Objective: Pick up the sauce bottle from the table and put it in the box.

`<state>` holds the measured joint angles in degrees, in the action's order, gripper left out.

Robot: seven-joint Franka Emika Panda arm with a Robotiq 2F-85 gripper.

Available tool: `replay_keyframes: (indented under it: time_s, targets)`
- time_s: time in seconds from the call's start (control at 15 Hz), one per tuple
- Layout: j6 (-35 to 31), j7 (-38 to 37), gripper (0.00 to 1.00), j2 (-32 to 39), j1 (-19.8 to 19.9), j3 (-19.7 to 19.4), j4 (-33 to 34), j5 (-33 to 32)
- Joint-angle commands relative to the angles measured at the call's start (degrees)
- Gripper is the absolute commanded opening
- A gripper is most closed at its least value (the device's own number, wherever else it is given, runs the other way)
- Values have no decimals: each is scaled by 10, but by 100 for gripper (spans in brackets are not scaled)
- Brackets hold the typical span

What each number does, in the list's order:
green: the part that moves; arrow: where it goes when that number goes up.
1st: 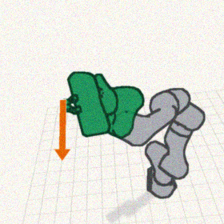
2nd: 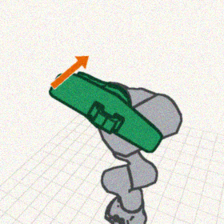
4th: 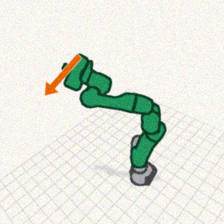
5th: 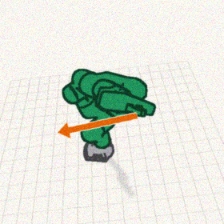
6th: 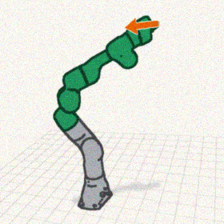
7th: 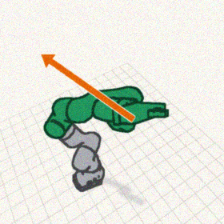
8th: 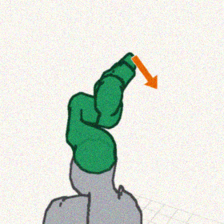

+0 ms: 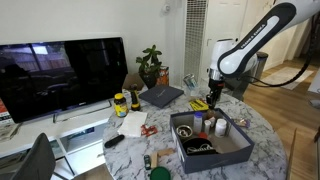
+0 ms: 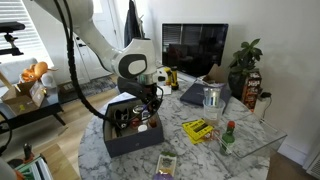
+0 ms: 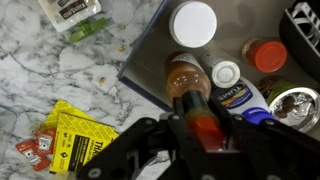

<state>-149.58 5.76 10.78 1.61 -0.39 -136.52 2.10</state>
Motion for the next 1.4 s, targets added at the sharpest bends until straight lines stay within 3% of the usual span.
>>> replay_keyframes:
  time_s: [0.0,0.67,0.73,0.8,0.87,1.27,1.33]
  targets:
    - [-10,-13,8,4,-1,-2,-2,-6]
    - [-9,-16,8,9,-1,-2,0,-6]
    - [-7,-17,22,9,-1,-3,1,-6]
    - [-7,-18,56,9,-1,-3,1,-6]
    - [-6,-20,56,9,-1,-3,1,-8]
    - [7,0,100,-21,6,1,-5,9]
    - [11,14,100,-35,11,4,-8,20]
